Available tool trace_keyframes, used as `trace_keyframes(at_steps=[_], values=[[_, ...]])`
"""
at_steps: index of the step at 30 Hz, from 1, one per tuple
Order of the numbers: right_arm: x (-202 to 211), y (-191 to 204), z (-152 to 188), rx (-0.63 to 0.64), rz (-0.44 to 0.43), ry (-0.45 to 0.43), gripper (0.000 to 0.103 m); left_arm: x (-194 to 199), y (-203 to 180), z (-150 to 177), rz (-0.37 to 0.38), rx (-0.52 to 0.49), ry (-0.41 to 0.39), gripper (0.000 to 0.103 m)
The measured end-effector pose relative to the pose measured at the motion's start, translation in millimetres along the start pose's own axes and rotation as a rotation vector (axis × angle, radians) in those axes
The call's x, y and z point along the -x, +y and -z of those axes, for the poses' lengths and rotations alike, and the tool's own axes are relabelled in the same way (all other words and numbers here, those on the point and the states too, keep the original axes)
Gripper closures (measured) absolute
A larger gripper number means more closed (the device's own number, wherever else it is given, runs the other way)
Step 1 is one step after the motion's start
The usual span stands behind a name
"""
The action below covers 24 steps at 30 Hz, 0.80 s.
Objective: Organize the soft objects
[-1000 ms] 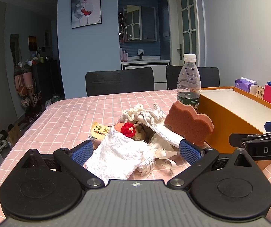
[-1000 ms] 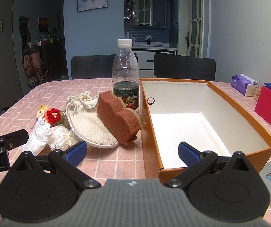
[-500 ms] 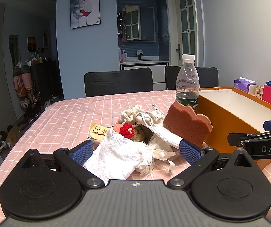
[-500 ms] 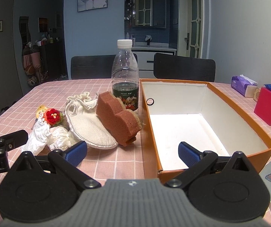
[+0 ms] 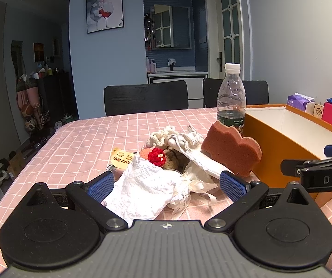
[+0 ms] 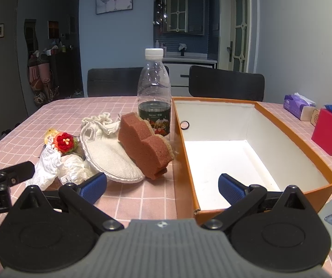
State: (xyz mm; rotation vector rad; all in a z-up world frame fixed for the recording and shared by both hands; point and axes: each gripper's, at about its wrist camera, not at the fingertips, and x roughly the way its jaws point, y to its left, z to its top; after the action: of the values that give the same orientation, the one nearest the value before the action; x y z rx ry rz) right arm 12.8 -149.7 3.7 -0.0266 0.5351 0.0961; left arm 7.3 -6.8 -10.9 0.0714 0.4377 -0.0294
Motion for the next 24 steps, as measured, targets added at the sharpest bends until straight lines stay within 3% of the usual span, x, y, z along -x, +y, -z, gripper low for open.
trace_keyframes(at_steps=[8, 12, 14, 18, 20, 24], values=[[-5, 15, -7, 0.063, -0.049, -0.069, 0.003, -12, 12, 0, -0.019, -0.02, 0.048, 0.0], [-12, 28, -10, 0.118, -0.071, -0.1, 0.005, -19, 21, 0, 0.01, -0.008, 0.075, 0.0], [-16, 37, -10, 0.157, -0.088, -0.108, 0.014, -22, 26, 0, 0.029, -0.001, 0.088, 0.003], [-30, 52, -7, 0.228, -0.125, -0.088, 0.03, -29, 34, 5, 0.071, -0.002, 0.102, 0.02], [-40, 59, -4, 0.247, -0.144, -0.06, 0.038, -33, 37, 8, 0.106, 0.001, 0.109, 0.022], [-64, 68, 3, 0.27, -0.151, -0.005, 0.04, -46, 40, 13, 0.134, -0.006, 0.117, 0.016]])
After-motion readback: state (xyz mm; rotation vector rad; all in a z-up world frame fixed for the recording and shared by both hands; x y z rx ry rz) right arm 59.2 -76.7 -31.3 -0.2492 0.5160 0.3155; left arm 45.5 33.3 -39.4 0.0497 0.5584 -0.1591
